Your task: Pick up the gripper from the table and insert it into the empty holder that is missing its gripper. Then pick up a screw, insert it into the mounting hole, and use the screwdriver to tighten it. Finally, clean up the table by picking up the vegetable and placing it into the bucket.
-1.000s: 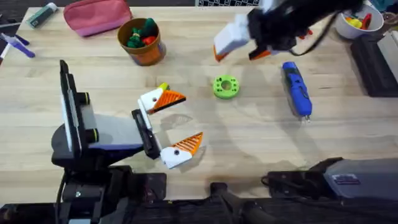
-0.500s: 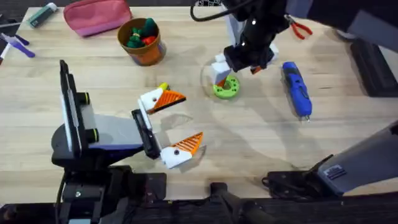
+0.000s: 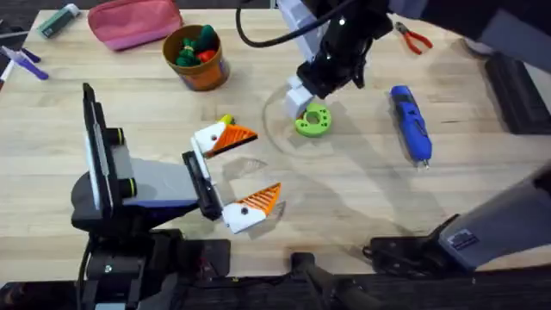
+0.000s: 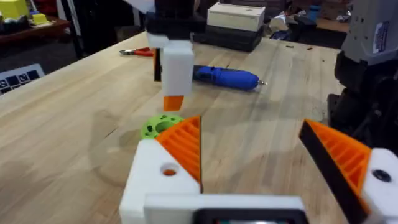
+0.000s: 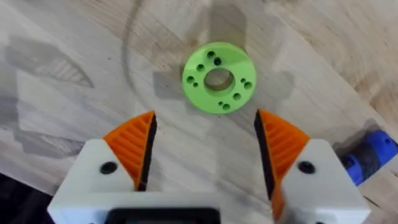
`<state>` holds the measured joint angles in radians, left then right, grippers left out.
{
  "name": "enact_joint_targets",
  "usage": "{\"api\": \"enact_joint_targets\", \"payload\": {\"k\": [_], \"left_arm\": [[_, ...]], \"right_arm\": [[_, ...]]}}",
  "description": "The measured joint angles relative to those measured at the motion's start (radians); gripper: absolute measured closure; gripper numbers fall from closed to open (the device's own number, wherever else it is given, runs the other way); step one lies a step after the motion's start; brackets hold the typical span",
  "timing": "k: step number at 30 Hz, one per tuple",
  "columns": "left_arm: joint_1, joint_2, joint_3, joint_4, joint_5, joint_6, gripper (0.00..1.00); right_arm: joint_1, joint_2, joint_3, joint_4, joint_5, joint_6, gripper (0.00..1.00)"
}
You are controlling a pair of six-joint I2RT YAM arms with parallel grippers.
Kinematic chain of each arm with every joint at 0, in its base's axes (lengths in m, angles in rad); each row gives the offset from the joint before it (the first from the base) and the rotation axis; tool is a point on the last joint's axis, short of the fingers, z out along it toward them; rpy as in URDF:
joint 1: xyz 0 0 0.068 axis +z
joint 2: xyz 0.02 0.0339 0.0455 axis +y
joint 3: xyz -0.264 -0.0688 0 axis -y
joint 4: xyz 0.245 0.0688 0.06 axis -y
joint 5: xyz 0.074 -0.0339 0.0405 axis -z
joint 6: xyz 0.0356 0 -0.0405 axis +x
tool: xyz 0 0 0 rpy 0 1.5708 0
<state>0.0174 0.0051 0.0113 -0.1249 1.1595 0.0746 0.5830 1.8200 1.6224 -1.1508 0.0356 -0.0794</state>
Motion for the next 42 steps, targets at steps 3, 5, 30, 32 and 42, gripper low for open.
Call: {"api": "enact_joint_targets", "payload": {"k": [3, 5, 30, 32, 42], "left_arm": [[0.000, 0.000, 0.000, 0.000, 0.000, 0.000, 0.016], [0.000, 0.000, 0.000, 0.000, 0.000, 0.000, 0.015], [0.000, 0.000, 0.000, 0.000, 0.000, 0.000, 0.016], [0.000, 0.000, 0.000, 0.000, 0.000, 0.000, 0.015], [0.000, 0.000, 0.000, 0.000, 0.000, 0.000, 0.015]], "right_arm": [[-0.012, 0.042, 0.003, 0.006, -0.007, -0.019, 0.155], [-0.019, 0.074, 0.003, 0.011, -0.007, -0.031, 0.199], [-0.030, 0.204, 0.003, 0.111, 0.014, -0.052, 0.643], [-0.030, 0.204, 0.003, 0.111, 0.021, -0.052, 0.649], [-0.024, 0.223, 0.004, 0.128, 0.029, -0.052, 0.722]]}}
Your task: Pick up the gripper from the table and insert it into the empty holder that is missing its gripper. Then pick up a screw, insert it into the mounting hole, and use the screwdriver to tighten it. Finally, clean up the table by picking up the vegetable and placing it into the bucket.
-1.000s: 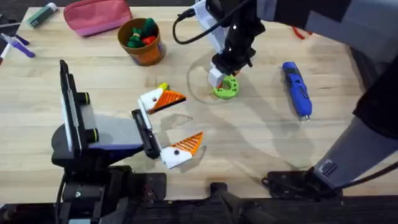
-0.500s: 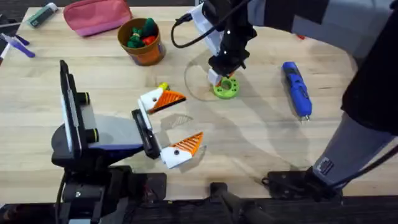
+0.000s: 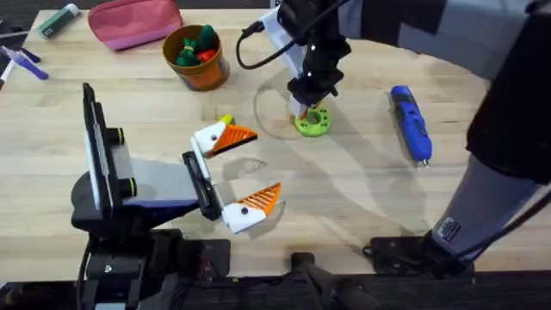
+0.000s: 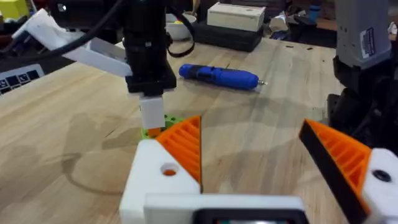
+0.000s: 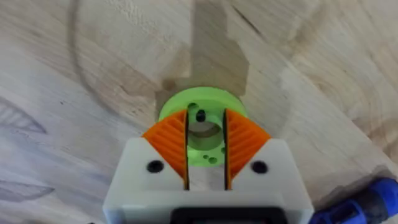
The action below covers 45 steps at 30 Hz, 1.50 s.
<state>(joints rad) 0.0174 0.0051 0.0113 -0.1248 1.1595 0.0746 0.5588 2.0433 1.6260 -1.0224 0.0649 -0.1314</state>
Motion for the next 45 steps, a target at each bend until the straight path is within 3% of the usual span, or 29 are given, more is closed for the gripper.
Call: {"api": "enact_joint_targets", "payload": {"k": [7, 21, 38, 45], "left_arm": [[0.000, 0.000, 0.000, 0.000, 0.000, 0.000, 0.015], [0.000, 0.000, 0.000, 0.000, 0.000, 0.000, 0.016], [0.000, 0.000, 0.000, 0.000, 0.000, 0.000, 0.015], [0.000, 0.000, 0.000, 0.000, 0.000, 0.000, 0.015]], "right_arm": [[0.009, 0.005, 0.003, 0.001, 0.003, 0.000, 0.734], [0.012, 0.006, 0.005, 0.009, 0.013, 0.000, 0.991], [0.013, 0.002, 0.004, 0.004, 0.013, 0.000, 0.995], [0.013, -0.101, 0.005, -0.033, 0.013, 0.000, 0.995]]}}
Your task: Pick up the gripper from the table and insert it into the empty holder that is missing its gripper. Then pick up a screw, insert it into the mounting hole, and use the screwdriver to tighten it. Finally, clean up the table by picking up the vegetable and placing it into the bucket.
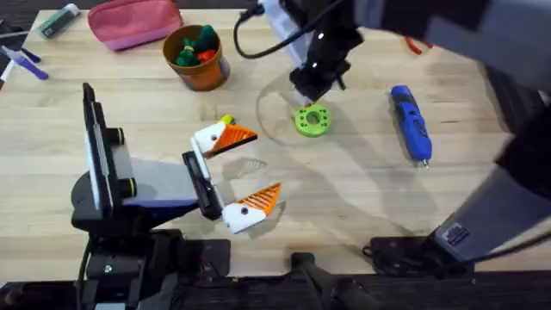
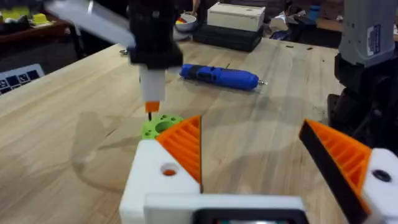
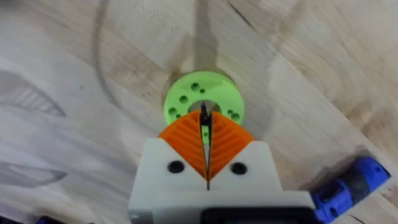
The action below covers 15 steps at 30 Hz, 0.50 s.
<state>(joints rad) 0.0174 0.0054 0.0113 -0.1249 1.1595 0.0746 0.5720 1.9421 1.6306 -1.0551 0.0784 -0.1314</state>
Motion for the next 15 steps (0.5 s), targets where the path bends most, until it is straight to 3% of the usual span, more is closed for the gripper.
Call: {"api": "enact_joint_targets", "payload": {"k": [7, 15], "left_arm": [[0.000, 0.000, 0.000, 0.000, 0.000, 0.000, 0.015], [0.000, 0.000, 0.000, 0.000, 0.000, 0.000, 0.015]], "right_arm": [[0.002, -0.106, 0.061, -0.099, 0.000, 0.000, 0.995], [0.038, -0.108, 0.257, -0.278, 0.000, 0.000, 0.995]]}}
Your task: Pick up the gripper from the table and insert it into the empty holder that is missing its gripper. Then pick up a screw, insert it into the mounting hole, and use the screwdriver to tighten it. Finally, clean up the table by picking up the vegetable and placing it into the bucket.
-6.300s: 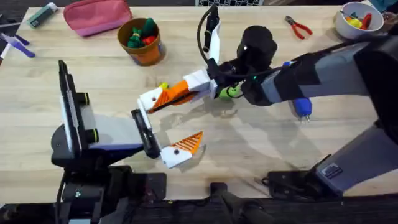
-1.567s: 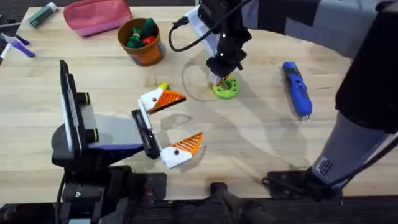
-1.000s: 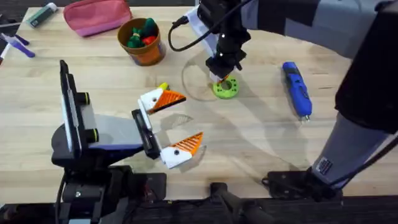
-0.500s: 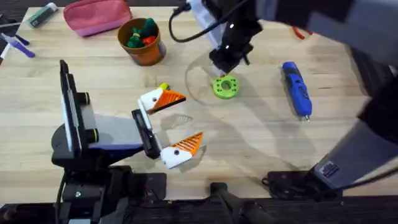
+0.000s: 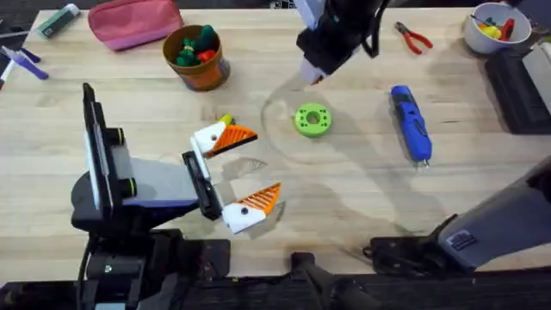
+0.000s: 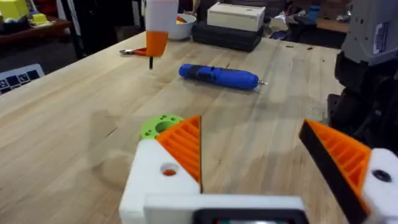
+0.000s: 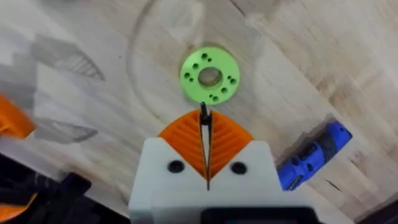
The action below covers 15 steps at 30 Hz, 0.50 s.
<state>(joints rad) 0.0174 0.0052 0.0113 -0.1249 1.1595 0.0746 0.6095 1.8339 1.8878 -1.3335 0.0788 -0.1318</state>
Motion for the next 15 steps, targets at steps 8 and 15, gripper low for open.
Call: {"api": "enact_joint_targets", "payload": {"k": [8, 15], "left_arm": [[0.000, 0.000, 0.000, 0.000, 0.000, 0.000, 0.016], [0.000, 0.000, 0.000, 0.000, 0.000, 0.000, 0.015]], "right_arm": [[0.139, 0.000, 0.212, -0.144, 0.004, -0.053, 0.995], [0.319, 0.000, 0.313, -0.203, 0.004, -0.167, 0.995]]}}
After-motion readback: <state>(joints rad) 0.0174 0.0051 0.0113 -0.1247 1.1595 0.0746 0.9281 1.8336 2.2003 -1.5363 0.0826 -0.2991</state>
